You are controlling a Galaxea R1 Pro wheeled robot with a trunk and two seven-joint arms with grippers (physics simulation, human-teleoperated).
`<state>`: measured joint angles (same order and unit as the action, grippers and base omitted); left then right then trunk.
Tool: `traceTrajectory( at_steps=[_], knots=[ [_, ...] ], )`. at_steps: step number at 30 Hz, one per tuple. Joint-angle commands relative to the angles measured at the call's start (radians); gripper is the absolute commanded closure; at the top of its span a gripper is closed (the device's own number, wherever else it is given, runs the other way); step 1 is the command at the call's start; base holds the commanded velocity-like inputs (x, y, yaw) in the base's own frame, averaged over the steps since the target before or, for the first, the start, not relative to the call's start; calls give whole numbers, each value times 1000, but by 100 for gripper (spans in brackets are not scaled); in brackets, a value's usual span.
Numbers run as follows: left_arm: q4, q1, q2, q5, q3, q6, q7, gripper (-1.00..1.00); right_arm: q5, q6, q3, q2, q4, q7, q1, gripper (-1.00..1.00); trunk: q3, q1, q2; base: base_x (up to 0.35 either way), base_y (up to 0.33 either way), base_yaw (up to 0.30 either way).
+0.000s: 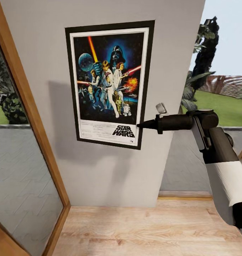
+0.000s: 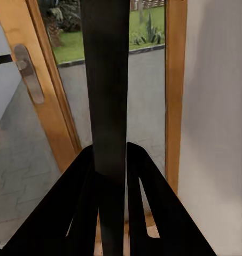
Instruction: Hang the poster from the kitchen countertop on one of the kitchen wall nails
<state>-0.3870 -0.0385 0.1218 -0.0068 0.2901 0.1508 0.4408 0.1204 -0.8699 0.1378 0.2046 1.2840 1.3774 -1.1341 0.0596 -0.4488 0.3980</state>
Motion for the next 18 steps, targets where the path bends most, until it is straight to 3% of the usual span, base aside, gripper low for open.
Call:
traceTrajectory(
  at_steps=[1, 7, 18],
  knots=[
    [-1, 0, -1, -1, 6, 0, 7, -100, 6, -9, 2, 1, 0, -2, -1, 100, 2, -1, 2, 333, 0, 0],
    [-1, 0, -1, -1, 6, 0, 7, -100, 7, -9, 2, 1, 0, -2, -1, 100, 2, -1, 2, 244, 0, 0],
    [-1, 0, -1, -1, 6, 0, 7, -100, 6, -9, 2, 1, 0, -1, -1, 100, 2, -1, 2, 24, 0, 0]
  ],
)
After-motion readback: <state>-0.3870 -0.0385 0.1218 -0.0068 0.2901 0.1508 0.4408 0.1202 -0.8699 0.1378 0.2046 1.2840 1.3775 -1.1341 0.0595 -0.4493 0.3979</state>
